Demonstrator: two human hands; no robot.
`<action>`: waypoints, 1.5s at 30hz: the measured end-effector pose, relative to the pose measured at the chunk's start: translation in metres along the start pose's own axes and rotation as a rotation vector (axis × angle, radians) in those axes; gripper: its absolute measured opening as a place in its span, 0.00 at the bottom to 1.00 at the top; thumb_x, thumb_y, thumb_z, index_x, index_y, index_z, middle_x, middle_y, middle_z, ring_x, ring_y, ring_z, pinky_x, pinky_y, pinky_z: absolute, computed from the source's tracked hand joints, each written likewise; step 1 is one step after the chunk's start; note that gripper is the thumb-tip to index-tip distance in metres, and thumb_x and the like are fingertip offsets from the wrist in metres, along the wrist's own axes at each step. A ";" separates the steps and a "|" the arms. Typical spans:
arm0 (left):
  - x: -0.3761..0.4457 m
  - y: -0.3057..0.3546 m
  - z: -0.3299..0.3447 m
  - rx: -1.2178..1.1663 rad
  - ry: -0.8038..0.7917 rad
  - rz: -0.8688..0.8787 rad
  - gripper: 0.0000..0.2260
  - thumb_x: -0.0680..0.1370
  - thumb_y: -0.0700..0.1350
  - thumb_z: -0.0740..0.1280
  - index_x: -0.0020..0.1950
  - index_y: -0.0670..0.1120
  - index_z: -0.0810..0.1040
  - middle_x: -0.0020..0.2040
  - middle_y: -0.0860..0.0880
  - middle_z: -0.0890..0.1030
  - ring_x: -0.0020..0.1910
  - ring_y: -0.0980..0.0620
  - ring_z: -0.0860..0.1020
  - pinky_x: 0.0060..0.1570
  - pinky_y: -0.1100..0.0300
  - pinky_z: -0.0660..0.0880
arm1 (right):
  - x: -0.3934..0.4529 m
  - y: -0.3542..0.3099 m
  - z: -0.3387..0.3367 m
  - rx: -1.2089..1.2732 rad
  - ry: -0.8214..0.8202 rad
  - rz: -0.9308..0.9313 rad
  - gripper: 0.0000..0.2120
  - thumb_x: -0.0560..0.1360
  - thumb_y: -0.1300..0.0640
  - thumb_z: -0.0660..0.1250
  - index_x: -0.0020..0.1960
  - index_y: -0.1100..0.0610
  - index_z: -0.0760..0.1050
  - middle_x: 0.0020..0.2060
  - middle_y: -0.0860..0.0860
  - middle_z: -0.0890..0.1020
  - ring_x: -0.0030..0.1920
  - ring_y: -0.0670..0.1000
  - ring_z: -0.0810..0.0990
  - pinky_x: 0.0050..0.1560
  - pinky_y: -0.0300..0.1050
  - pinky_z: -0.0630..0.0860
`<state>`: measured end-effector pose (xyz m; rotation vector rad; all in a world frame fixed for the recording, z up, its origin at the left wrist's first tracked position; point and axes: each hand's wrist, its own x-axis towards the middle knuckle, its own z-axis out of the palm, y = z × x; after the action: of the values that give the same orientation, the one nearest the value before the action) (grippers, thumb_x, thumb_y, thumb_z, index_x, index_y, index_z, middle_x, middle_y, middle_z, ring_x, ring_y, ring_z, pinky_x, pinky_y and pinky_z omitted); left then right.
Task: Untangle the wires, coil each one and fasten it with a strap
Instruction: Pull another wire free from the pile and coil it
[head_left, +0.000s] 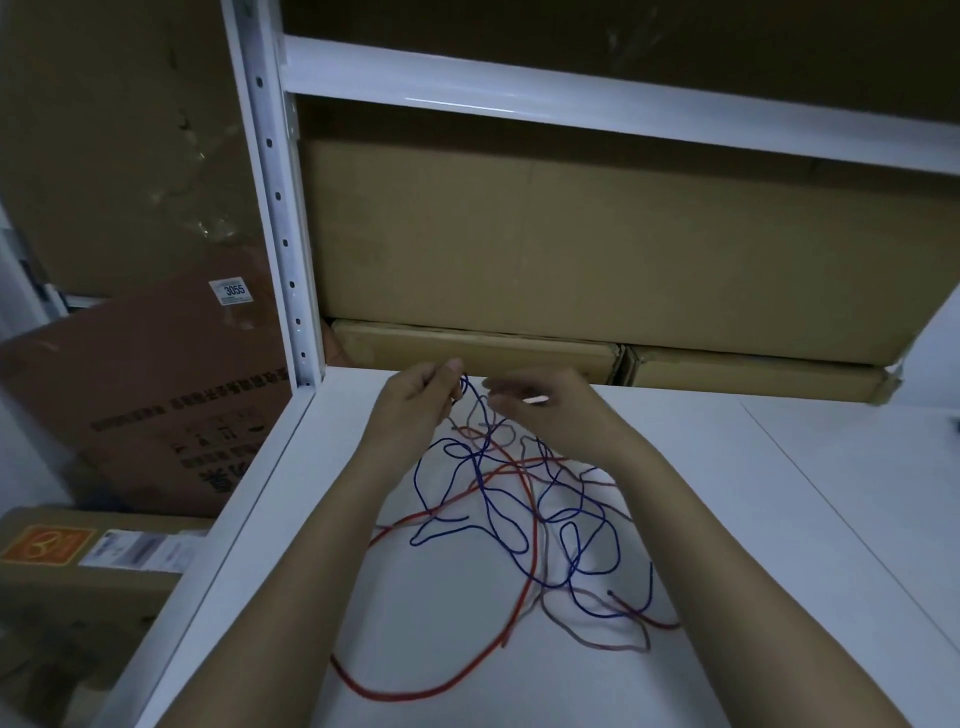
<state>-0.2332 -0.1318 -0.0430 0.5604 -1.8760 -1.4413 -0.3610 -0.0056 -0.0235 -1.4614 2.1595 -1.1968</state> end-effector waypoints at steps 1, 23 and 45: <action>0.000 0.003 0.001 -0.014 -0.004 0.009 0.18 0.82 0.50 0.61 0.32 0.47 0.71 0.21 0.58 0.67 0.22 0.62 0.65 0.25 0.72 0.61 | 0.001 -0.003 0.006 0.028 -0.060 0.025 0.11 0.77 0.52 0.67 0.59 0.50 0.78 0.50 0.44 0.83 0.52 0.40 0.80 0.54 0.36 0.75; -0.001 0.012 -0.011 -0.795 -0.144 -0.090 0.16 0.85 0.43 0.49 0.45 0.41 0.73 0.28 0.53 0.74 0.27 0.57 0.72 0.33 0.65 0.69 | -0.001 0.021 0.053 -0.322 0.046 -0.149 0.18 0.82 0.53 0.57 0.34 0.55 0.66 0.27 0.45 0.68 0.36 0.54 0.70 0.38 0.49 0.64; 0.011 -0.038 -0.023 0.526 -0.398 0.123 0.09 0.81 0.49 0.61 0.41 0.51 0.67 0.29 0.58 0.69 0.27 0.62 0.67 0.30 0.71 0.65 | -0.002 0.027 0.041 0.067 -0.043 0.001 0.08 0.80 0.59 0.61 0.47 0.52 0.79 0.40 0.43 0.80 0.40 0.38 0.76 0.42 0.28 0.69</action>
<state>-0.2263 -0.1656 -0.0733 0.4029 -2.5859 -1.0236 -0.3521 -0.0197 -0.0699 -1.4455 2.0719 -1.2141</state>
